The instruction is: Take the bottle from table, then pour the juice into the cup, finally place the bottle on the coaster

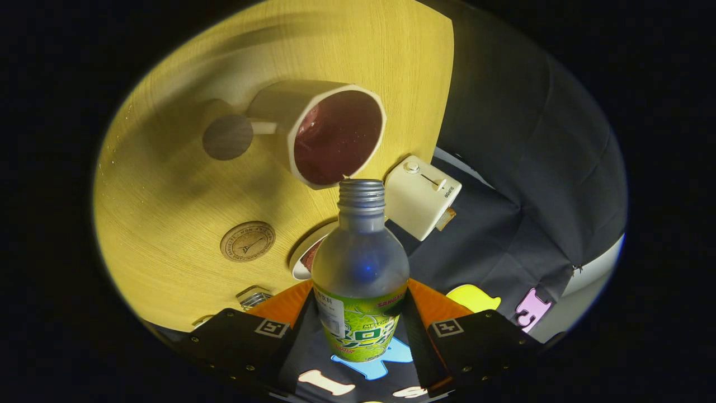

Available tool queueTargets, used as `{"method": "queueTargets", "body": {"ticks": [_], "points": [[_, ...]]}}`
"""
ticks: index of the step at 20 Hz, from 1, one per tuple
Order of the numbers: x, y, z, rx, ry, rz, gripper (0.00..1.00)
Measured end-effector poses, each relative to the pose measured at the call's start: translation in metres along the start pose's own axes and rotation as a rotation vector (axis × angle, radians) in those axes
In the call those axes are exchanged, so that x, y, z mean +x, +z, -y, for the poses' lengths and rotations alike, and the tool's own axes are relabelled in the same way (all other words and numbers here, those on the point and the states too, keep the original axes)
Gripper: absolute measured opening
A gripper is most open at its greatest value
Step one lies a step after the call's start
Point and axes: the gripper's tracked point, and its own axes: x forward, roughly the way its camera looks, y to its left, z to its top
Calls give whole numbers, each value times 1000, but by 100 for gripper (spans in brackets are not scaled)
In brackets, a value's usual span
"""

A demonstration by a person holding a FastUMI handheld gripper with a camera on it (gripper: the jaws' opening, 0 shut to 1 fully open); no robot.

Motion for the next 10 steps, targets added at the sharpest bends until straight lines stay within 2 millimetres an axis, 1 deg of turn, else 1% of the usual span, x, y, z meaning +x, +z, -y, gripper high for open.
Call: {"method": "queueTargets", "body": {"ticks": [3,7,10], "points": [[2,4,-6,32,25,7,77],[0,10,-8,83,41,11,77],[0,14,-15,168,73,21,77]]}}
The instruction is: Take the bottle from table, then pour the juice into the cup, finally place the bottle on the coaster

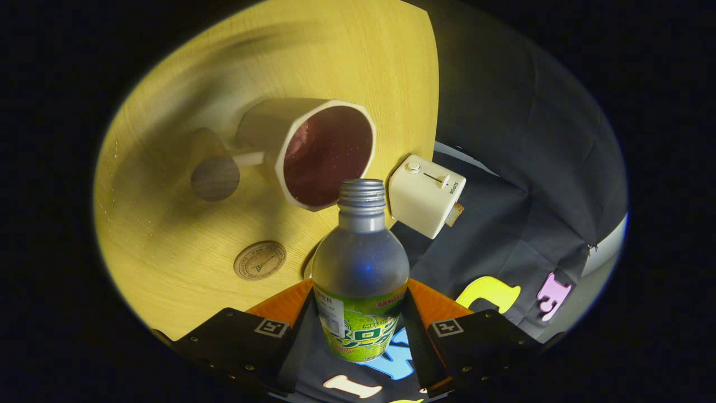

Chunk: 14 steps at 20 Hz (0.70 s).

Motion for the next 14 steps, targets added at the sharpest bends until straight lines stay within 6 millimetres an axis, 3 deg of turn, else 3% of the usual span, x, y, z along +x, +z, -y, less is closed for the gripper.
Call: {"method": "queueTargets", "body": {"ticks": [3,14], "points": [[5,3,-10,131,55,7,77],[-2,0,-14,559,97,60,78]]}}
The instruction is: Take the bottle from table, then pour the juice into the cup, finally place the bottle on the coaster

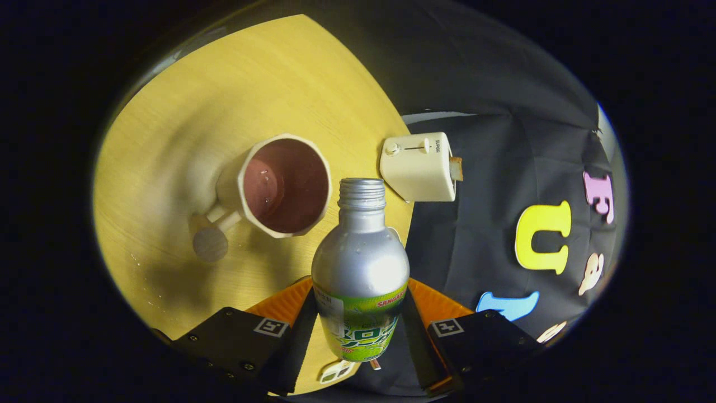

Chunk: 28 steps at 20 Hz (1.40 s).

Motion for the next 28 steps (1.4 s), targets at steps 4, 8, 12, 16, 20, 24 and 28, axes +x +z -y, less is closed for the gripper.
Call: {"method": "queueTargets", "body": {"ticks": [4,8,12,16,20,24,28], "points": [[-5,-2,1,186,25,39,78],[-10,-4,6,329,22,70,78],[-14,-9,5,522,59,92,78],[-17,-16,8,656,54,123,78],[-24,-27,9,753,52,157,78],[-30,-33,14,836,44,194,77],[-33,-44,22,1004,16,254,77]]}}
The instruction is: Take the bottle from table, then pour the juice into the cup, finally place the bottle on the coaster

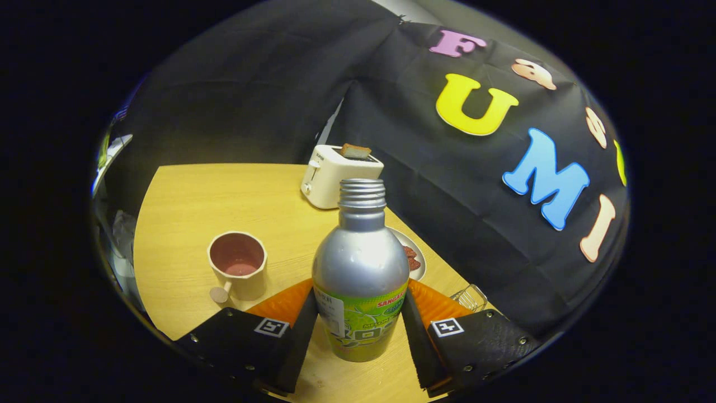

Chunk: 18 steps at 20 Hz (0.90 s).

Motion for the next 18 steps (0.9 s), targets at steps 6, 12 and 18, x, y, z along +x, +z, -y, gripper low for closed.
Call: {"method": "queueTargets", "body": {"ticks": [6,12,18], "points": [[-14,14,30,327,-25,151,77],[-8,25,55,495,-26,265,77],[39,-18,53,515,-59,242,77]]}}
